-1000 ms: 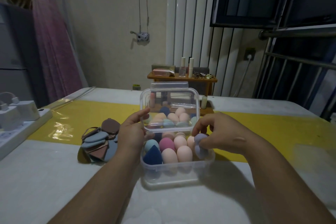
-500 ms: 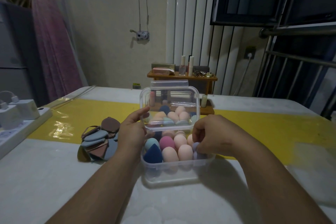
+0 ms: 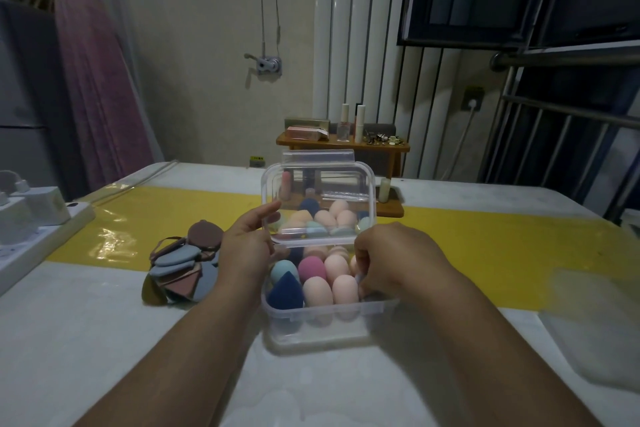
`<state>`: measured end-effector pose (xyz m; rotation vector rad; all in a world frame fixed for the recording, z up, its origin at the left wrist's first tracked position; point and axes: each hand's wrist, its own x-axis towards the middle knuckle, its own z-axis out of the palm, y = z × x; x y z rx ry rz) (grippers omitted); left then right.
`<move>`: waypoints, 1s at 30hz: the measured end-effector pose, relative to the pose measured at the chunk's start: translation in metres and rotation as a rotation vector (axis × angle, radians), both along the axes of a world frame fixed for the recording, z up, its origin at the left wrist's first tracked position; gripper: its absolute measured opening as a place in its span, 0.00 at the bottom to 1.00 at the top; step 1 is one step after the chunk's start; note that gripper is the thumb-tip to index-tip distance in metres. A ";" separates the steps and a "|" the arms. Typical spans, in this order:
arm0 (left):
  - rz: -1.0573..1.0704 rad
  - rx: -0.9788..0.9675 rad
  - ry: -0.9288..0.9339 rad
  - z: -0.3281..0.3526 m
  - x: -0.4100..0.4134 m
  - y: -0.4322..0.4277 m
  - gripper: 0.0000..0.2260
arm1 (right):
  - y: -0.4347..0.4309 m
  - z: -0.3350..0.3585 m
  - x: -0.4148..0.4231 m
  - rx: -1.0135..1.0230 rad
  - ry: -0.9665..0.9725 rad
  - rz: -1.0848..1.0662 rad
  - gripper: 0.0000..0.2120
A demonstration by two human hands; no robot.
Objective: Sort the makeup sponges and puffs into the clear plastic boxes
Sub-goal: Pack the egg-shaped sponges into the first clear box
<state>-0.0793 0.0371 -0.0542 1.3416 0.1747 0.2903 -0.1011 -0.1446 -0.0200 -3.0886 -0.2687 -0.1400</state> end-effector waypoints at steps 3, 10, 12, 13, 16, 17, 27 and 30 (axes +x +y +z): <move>0.004 0.003 -0.001 -0.002 0.001 0.000 0.27 | 0.001 -0.002 0.000 -0.006 0.017 -0.001 0.10; 0.004 -0.006 0.005 -0.002 0.002 0.000 0.26 | -0.017 0.013 -0.004 0.163 0.182 0.007 0.06; 0.006 -0.005 0.000 -0.002 0.003 0.000 0.26 | -0.023 0.017 -0.006 0.195 0.237 0.044 0.10; 0.008 -0.004 0.000 -0.002 0.003 0.000 0.27 | -0.024 0.017 -0.005 0.206 0.250 0.058 0.11; 0.011 0.000 0.002 -0.002 0.003 0.000 0.27 | -0.023 0.013 -0.003 0.239 0.224 0.047 0.14; 0.008 -0.002 0.000 -0.002 0.003 -0.001 0.27 | -0.022 0.011 -0.002 0.227 0.201 0.032 0.13; 0.007 -0.014 0.004 0.000 -0.001 -0.001 0.26 | -0.029 0.012 -0.001 0.310 0.245 0.045 0.15; 0.011 0.000 0.008 0.000 0.000 -0.002 0.26 | -0.039 0.009 0.001 0.451 0.294 0.078 0.18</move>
